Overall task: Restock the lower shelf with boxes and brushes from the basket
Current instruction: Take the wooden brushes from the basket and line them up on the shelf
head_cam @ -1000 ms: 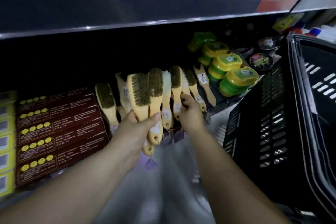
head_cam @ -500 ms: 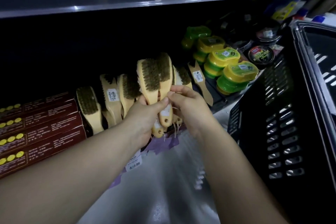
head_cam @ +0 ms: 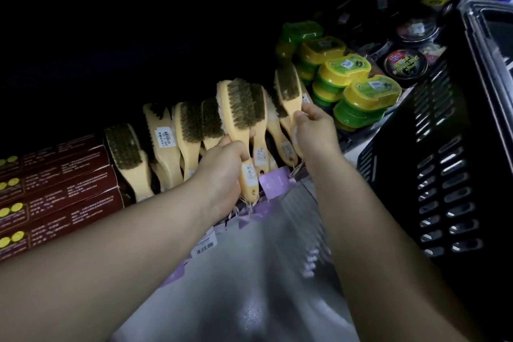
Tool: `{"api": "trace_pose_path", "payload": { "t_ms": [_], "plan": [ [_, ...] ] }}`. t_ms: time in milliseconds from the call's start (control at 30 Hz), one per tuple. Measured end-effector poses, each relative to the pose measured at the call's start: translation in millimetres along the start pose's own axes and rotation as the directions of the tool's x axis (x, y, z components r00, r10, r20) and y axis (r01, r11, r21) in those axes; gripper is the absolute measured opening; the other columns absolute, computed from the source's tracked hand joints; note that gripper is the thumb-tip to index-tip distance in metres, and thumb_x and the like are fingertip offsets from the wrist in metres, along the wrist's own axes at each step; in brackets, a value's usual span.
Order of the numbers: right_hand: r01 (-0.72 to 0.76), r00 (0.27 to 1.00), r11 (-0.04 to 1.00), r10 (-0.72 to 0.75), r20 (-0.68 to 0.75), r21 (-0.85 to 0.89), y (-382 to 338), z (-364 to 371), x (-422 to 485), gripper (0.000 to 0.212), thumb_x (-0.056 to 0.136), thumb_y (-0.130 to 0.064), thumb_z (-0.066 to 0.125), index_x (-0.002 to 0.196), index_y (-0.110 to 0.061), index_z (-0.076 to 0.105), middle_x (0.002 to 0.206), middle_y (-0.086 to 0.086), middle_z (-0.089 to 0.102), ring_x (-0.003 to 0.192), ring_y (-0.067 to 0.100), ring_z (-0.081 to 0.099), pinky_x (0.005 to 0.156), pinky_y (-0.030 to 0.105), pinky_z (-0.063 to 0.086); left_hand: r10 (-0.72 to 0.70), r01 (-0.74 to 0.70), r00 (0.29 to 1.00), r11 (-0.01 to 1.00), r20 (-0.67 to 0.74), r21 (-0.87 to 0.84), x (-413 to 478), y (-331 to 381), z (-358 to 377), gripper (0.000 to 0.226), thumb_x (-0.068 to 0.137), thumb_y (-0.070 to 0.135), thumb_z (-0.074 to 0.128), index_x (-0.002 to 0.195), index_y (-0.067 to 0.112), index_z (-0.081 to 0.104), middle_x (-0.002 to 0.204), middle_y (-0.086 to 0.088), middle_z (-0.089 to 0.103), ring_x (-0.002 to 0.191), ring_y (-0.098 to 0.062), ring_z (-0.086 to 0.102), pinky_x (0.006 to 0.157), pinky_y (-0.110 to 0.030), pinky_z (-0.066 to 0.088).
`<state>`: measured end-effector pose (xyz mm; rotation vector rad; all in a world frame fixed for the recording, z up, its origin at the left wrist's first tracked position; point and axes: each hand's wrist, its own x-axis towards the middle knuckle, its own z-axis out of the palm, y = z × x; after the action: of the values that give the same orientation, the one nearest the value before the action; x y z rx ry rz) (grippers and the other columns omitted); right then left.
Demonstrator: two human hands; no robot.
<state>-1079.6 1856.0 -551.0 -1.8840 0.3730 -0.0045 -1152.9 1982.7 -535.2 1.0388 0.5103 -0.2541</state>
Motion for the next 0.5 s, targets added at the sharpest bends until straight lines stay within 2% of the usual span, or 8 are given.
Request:
{"api": "trace_pose_path", "payload": {
  "t_ms": [67, 133, 233, 267, 300, 333, 400, 500],
  "plan": [
    [0.071, 0.997, 0.994, -0.068, 0.043, -0.080, 11.5, 8.3, 6.5, 0.034, 0.096, -0.016, 0.045, 0.130, -0.019, 0.052, 0.094, -0.005, 0.060, 0.088, 0.012, 0.058, 0.082, 0.017, 0.045, 0.004, -0.004, 1.000, 1.000, 0.002, 0.011, 1.7, 2.0, 1.0, 0.037, 0.087, -0.009, 0.031, 0.098, 0.010, 0.061, 0.070, -0.010, 0.057, 0.043, -0.014, 0.060, 0.042, -0.021, 0.048],
    [0.132, 0.990, 0.979, -0.123, 0.069, -0.157, 22.4, 14.6, 7.8, 0.037, 0.095, -0.014, 0.048, 0.130, -0.023, 0.051, 0.083, -0.010, 0.056, 0.072, 0.000, 0.051, 0.063, 0.005, 0.038, 0.022, -0.022, 1.000, 0.998, -0.008, 0.065, 5.9, 1.7, 1.9, 0.032, 0.088, -0.010, 0.036, 0.089, 0.011, 0.061, 0.074, -0.010, 0.061, 0.059, -0.019, 0.062, 0.057, -0.029, 0.053],
    [0.144, 0.986, 0.979, -0.129, 0.108, -0.141, 32.6, 16.9, 10.4, 0.040, 0.094, -0.013, 0.050, 0.132, -0.026, 0.048, 0.084, -0.012, 0.055, 0.075, 0.007, 0.055, 0.076, 0.025, 0.047, 0.046, -0.041, 0.999, 0.988, -0.027, 0.150, 10.8, -3.2, 2.0, 0.025, 0.090, -0.010, 0.043, 0.092, 0.011, 0.058, 0.095, -0.012, 0.065, 0.088, -0.025, 0.063, 0.083, -0.042, 0.050],
    [0.129, 0.985, 0.985, -0.115, 0.130, -0.110, 33.8, 16.5, 10.8, 0.040, 0.094, -0.013, 0.050, 0.132, -0.025, 0.048, 0.086, -0.010, 0.056, 0.079, 0.010, 0.056, 0.080, 0.031, 0.050, 0.057, -0.052, 0.998, 0.987, -0.026, 0.153, 12.1, -5.4, 1.5, 0.024, 0.090, -0.010, 0.045, 0.094, 0.011, 0.057, 0.101, -0.011, 0.064, 0.095, -0.024, 0.062, 0.087, -0.038, 0.050],
    [0.126, 0.983, 0.988, -0.112, 0.143, -0.090, 33.9, 15.1, 11.4, 0.040, 0.094, -0.012, 0.050, 0.132, -0.023, 0.048, 0.085, -0.011, 0.056, 0.080, 0.010, 0.057, 0.083, 0.029, 0.052, 0.068, -0.064, 0.998, 0.987, -0.018, 0.149, 12.5, -7.3, 1.0, 0.024, 0.089, -0.011, 0.047, 0.095, 0.011, 0.057, 0.102, -0.008, 0.065, 0.098, -0.021, 0.062, 0.086, -0.032, 0.050],
    [0.146, 0.981, 0.984, -0.131, 0.139, -0.101, 32.5, 12.8, 11.2, 0.039, 0.094, -0.011, 0.051, 0.132, -0.021, 0.049, 0.081, -0.014, 0.054, 0.075, 0.003, 0.058, 0.079, 0.016, 0.051, 0.077, -0.076, 0.997, 0.987, -0.008, 0.145, 12.7, -8.7, 0.2, 0.024, 0.089, -0.010, 0.049, 0.095, 0.012, 0.057, 0.101, -0.006, 0.065, 0.097, -0.018, 0.061, 0.083, -0.026, 0.050],
    [0.176, 0.977, 0.978, -0.160, 0.138, -0.112, 28.5, 6.8, 8.8, 0.038, 0.094, -0.009, 0.051, 0.131, -0.018, 0.051, 0.075, -0.016, 0.053, 0.061, -0.008, 0.057, 0.054, 0.000, 0.043, 0.098, -0.098, 0.995, 0.983, 0.009, 0.157, 12.4, -9.7, -0.2, 0.024, 0.088, -0.009, 0.052, 0.094, 0.014, 0.057, 0.097, -0.002, 0.066, 0.093, -0.013, 0.062, 0.080, -0.022, 0.048],
    [0.097, 0.989, 0.993, -0.090, 0.119, -0.062, 21.8, -2.5, 6.0, 0.032, 0.097, -0.016, 0.046, 0.129, -0.020, 0.050, 0.094, 0.000, 0.063, 0.074, 0.008, 0.062, 0.062, 0.020, 0.055, 0.143, -0.142, 0.990, 0.969, 0.010, 0.201, 14.1, -8.2, -0.8, 0.023, 0.087, -0.007, 0.054, 0.099, 0.012, 0.058, 0.095, -0.002, 0.067, 0.094, -0.016, 0.062, 0.087, -0.029, 0.048]
  ]
}}
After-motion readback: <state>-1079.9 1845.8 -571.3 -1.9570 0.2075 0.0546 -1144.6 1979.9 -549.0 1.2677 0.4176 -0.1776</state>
